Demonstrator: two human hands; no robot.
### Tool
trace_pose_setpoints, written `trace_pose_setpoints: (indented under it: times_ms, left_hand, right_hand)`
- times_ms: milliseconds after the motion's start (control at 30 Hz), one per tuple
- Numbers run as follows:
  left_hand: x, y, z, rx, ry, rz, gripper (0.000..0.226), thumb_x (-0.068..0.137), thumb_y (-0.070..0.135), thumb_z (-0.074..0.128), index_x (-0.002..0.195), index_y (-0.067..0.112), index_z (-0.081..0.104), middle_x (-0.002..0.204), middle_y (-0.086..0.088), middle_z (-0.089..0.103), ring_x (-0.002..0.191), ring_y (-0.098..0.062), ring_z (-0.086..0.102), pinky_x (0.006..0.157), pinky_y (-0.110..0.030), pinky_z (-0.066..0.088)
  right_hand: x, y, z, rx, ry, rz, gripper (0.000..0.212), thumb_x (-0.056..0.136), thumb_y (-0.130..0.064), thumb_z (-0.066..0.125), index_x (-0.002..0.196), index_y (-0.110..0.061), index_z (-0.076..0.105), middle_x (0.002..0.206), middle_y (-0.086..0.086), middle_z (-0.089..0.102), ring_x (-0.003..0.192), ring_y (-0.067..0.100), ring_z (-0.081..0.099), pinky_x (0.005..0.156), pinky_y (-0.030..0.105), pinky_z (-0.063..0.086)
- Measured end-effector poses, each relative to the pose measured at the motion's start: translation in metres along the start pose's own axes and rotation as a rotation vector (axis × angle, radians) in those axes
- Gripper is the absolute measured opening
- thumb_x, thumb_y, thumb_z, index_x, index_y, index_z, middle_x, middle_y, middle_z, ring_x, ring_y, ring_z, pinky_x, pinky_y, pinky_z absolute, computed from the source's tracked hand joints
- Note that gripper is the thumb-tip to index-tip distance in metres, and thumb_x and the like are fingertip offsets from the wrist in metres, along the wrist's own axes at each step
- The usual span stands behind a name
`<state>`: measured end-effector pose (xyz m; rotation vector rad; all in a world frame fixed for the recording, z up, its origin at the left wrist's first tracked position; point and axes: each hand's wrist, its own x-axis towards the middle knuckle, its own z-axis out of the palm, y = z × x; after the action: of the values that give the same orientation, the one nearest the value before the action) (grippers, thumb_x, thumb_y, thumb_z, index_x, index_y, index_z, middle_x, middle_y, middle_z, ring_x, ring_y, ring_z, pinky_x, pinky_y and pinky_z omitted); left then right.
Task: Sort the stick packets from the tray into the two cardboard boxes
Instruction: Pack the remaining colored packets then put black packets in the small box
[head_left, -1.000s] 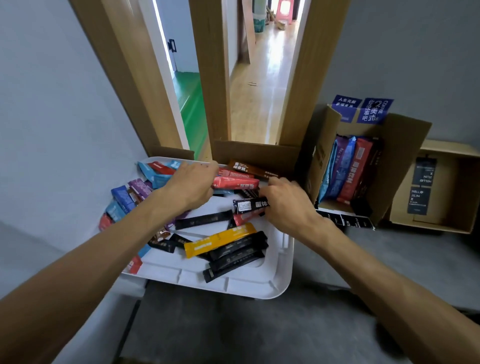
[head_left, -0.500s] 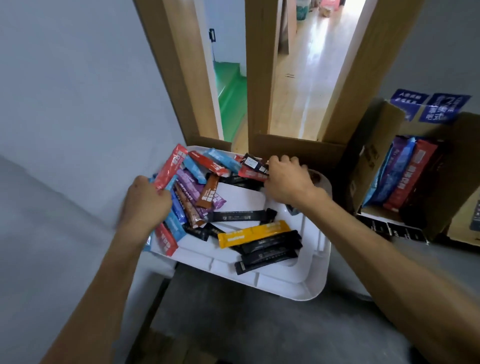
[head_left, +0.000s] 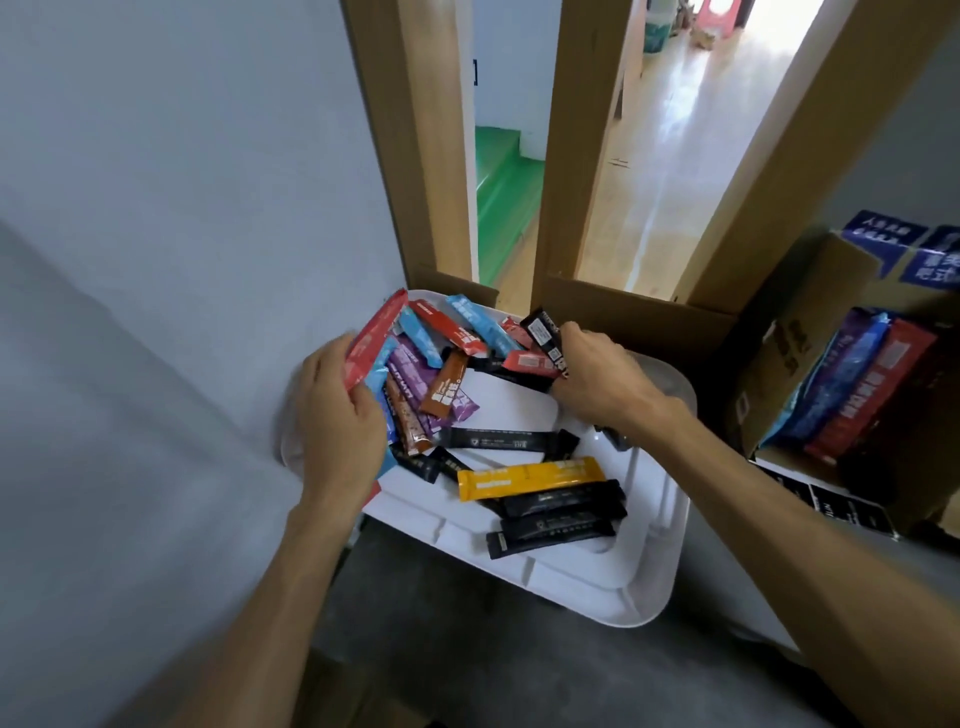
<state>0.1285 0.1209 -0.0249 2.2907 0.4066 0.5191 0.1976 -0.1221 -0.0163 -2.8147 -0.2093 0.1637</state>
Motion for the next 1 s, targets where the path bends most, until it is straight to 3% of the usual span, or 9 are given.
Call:
trace_pose_setpoints:
  times_ms: [100,267,367,467,600,667,767,867,1000]
  left_hand:
    - [-0.007,0.003,-0.006,-0.228,0.093,-0.060,0.020,0.102,0.016,0.050,0.121,0.015,0.054,0.117,-0.004,0.066,0.104,-0.022,0.067,0.073,-0.024,0.059]
    - [-0.033,0.027,-0.019,-0.312,0.068,-0.183,0.019,0.101,0.020,0.052,0.118,0.013,0.051,0.111,-0.002,0.061,0.095,-0.019,0.065,0.048,-0.003,0.044]
    - [-0.054,0.043,-0.009,-0.177,-0.244,-0.087,0.017,0.099,0.021,0.054,0.112,0.025,0.044,0.104,0.005,0.053,0.082,-0.012,0.060,0.049,-0.013,0.046]
    - [-0.068,0.054,0.000,0.134,-0.353,0.206,0.021,0.094,0.021,0.055,0.109,0.025,0.041,0.108,0.006,0.044,0.090,-0.009,0.048,0.075,-0.023,0.046]
    - [-0.078,0.053,-0.005,0.342,-0.468,0.487,0.041,0.095,0.051,0.050,0.129,0.031,0.041,0.122,0.007,0.038,0.114,-0.011,0.040,0.099,-0.030,0.039]
    - [-0.071,0.041,-0.015,0.345,-0.499,0.391,0.056,0.088,0.068,0.047,0.134,0.035,0.045,0.127,0.008,0.039,0.121,-0.011,0.038,0.103,-0.032,0.036]
    - [-0.040,0.008,-0.023,0.469,-0.277,0.175,0.068,0.087,0.055,0.064,0.141,0.021,0.042,0.138,-0.005,0.044,0.128,-0.022,0.042,0.105,-0.040,0.039]
    - [-0.011,-0.015,-0.017,0.580,-0.313,0.100,0.075,0.084,0.040,0.073,0.141,0.007,0.037,0.129,-0.018,0.051,0.115,-0.032,0.051,0.094,-0.042,0.046]
    - [-0.001,-0.020,-0.003,0.541,-0.268,0.085,0.051,0.090,0.031,0.068,0.129,0.006,0.048,0.118,-0.016,0.056,0.105,-0.028,0.055,0.086,-0.040,0.051]
  right_hand:
    - [-0.006,-0.006,-0.008,0.141,-0.030,0.027,0.024,0.086,-0.015,0.061,0.104,-0.013,0.046,0.104,0.009,0.066,0.089,0.030,0.063,0.069,0.044,0.056]
    - [-0.031,-0.028,-0.023,0.747,0.071,0.123,0.020,0.086,-0.014,0.063,0.104,-0.016,0.054,0.083,-0.003,0.062,0.070,0.010,0.059,0.057,0.025,0.046]
    - [-0.051,-0.051,-0.021,1.215,0.020,0.147,0.010,0.088,-0.004,0.061,0.091,-0.013,0.058,0.067,0.001,0.058,0.056,0.010,0.052,0.054,0.026,0.043]
    - [-0.056,-0.067,-0.016,1.406,-0.068,0.114,0.018,0.088,-0.013,0.073,0.104,-0.006,0.068,0.082,0.006,0.072,0.069,0.011,0.067,0.062,0.023,0.052]
    - [-0.054,-0.065,-0.008,1.360,-0.062,0.245,0.010,0.083,-0.005,0.075,0.089,-0.008,0.068,0.067,0.001,0.071,0.059,0.015,0.067,0.055,0.022,0.053]
    - [-0.051,-0.057,-0.005,1.273,0.028,0.323,0.003,0.085,-0.005,0.070,0.085,-0.007,0.067,0.064,0.005,0.063,0.055,0.013,0.058,0.052,0.025,0.048]
    - [-0.044,-0.041,-0.010,1.260,0.141,0.352,0.006,0.090,-0.007,0.062,0.096,-0.006,0.063,0.076,0.009,0.061,0.066,0.016,0.062,0.068,0.036,0.056]
    - [-0.039,-0.034,-0.017,1.297,0.219,0.324,0.014,0.093,-0.007,0.058,0.107,-0.008,0.055,0.084,0.013,0.059,0.070,0.021,0.063,0.077,0.046,0.060]
    - [-0.049,-0.038,-0.007,1.111,0.501,0.186,0.024,0.090,-0.012,0.068,0.108,-0.020,0.055,0.088,-0.005,0.064,0.079,0.000,0.066,0.067,0.019,0.057]
